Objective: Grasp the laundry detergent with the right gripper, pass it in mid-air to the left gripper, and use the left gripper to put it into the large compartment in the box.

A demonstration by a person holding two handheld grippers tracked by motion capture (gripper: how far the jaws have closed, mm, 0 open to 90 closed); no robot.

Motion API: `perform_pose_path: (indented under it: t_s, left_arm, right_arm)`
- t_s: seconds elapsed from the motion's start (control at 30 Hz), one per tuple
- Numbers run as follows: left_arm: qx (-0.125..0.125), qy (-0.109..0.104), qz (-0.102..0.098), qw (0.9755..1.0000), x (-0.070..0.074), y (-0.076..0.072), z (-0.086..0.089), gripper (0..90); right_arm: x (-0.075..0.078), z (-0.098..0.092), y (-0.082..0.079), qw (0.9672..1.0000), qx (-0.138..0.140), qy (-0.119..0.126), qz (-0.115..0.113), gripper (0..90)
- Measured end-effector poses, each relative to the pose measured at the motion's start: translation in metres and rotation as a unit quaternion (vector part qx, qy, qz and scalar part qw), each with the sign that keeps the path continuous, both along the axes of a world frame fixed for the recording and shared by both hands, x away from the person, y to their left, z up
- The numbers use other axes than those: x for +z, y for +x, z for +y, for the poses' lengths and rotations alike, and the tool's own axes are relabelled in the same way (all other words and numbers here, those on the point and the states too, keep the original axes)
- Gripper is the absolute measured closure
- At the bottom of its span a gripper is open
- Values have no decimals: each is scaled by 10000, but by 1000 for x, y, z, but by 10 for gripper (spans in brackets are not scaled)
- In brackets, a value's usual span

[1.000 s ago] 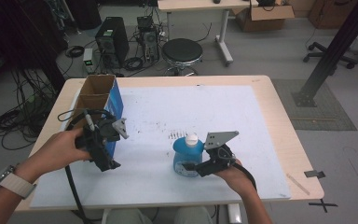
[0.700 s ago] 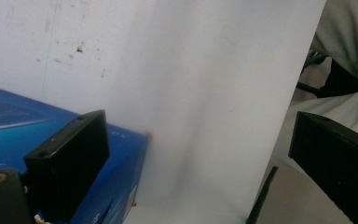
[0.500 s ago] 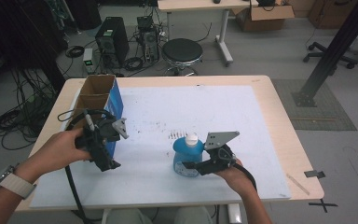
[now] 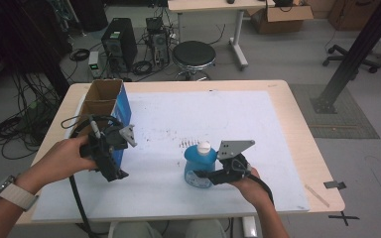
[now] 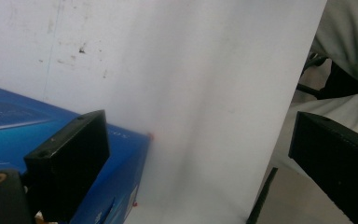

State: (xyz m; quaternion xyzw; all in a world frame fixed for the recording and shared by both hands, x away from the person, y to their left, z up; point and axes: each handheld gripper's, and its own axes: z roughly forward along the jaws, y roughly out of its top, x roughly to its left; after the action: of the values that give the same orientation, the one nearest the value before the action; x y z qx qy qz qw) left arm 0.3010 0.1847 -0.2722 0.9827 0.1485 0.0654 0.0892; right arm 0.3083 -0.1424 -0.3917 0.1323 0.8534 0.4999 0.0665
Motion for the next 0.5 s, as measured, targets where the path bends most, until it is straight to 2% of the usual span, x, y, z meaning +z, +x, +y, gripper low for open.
perform_pose_path:
  t_s: [0.1, 0.2, 0.5]
  left_arm:
    - [-6, 2, -7, 10000, 2, 0, -1, 58]
    - [-18, -33, -21, 10000, 7, 1, -2, 58]
    - [-115, -112, -49, 9999, 24, 4, -14, 58]
  right_arm:
    - [1, -1, 1, 10000, 48, 10, 66, 444]
    - [8, -3, -1, 9999, 97, -83, 24, 444]
    - [25, -9, -3, 9998, 188, -13, 19, 445]
